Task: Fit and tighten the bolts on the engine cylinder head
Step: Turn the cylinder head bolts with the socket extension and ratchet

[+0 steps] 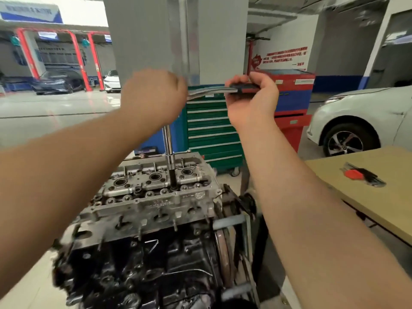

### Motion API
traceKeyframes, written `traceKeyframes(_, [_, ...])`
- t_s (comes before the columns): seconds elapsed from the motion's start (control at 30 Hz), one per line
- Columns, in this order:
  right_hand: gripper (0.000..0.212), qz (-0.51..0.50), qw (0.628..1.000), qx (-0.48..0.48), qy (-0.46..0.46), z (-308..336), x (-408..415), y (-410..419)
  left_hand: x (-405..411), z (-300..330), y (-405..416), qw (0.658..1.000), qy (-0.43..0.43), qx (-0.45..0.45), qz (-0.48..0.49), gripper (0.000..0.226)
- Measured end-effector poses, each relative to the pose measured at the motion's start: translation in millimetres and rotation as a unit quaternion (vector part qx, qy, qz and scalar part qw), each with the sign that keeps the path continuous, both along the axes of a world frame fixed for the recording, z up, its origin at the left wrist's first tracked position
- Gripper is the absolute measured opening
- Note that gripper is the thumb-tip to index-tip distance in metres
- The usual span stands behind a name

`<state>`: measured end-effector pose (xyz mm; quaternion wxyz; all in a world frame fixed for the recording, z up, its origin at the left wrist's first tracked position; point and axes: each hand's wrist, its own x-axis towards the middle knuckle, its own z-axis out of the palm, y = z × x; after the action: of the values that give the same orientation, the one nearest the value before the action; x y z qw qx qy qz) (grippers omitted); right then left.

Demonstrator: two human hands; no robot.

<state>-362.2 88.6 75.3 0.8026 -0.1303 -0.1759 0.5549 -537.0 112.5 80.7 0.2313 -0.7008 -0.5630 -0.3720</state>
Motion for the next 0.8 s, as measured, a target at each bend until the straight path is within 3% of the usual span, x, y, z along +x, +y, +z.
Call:
traceKeyframes(0.1, [0.015, -0.018, 1.0, -0.005, 0.016, -9.3, 5.0, -2.5, 21.0, 0.9, 1.5, 1.0, 0.001, 0.006, 0.013, 0.049])
traceKeyframes(0.17, [0.005, 0.0, 0.996, 0.085, 0.021, -23.5, 2.2, -24.0, 9.7, 1.8, 15.9, 0.99, -0.088, -0.051, -0.098, 0.051])
traceKeyframes(0.23, [0.016, -0.034, 0.983, 0.172, -0.058, -46.6, -16.4, -60.4, -6.8, 3.3, 20.3, 0.937, -0.18, -0.138, -0.266, 0.053])
traceKeyframes(0.27, [0.015, -0.09, 0.968, 0.205, -0.114, -55.2, -26.6, -75.6, -10.5, 3.5, 18.4, 0.915, -0.187, -0.164, -0.318, 0.054])
traceKeyframes(0.33, [0.009, -0.148, 0.945, 0.237, -0.17, -59.6, -30.7, -80.1, -11.3, 2.1, 15.6, 0.905, -0.179, -0.175, -0.345, 0.054])
traceKeyframes(0.4, [0.004, -0.099, 0.966, 0.204, -0.121, -46.2, -16.2, -59.9, -8.1, 1.8, 13.8, 0.925, -0.183, -0.146, -0.298, 0.053])
traceKeyframes(0.5, [0.004, 0.015, 0.998, 0.061, -0.016, -19.8, 5.2, -15.7, 5.0, -2.5, 6.9, 0.993, -0.096, -0.037, -0.065, 0.053])
traceKeyframes(0.53, [0.004, 0.013, 1.0, 0.019, -0.012, -14.0, 8.0, -8.6, 10.8, -5.2, 3.3, 0.997, -0.077, -0.002, -0.002, 0.051])
traceKeyframes(0.6, [0.003, -0.02, 1.0, 0.003, -0.012, -7.5, 6.8, -5.8, 14.9, -5.8, 4.7, 0.993, -0.117, 0.013, 0.001, 0.05])
traceKeyframes(0.67, [0.012, -0.012, 0.994, 0.102, -0.042, -18.6, -7.4, -24.4, 2.4, -3.5, 17.4, 0.968, -0.202, -0.044, -0.14, 0.051])
traceKeyframes(0.7, [0.016, -0.026, 0.985, 0.145, -0.091, -30.1, -20.8, -45.8, -4.7, -2.1, 19.7, 0.938, -0.234, -0.09, -0.238, 0.05])
traceKeyframes(0.8, [0.033, -0.171, 0.927, 0.271, -0.194, -59.9, -58.7, -92.3, -8.8, -2.9, 17.2, 0.862, -0.243, -0.159, -0.416, 0.049])
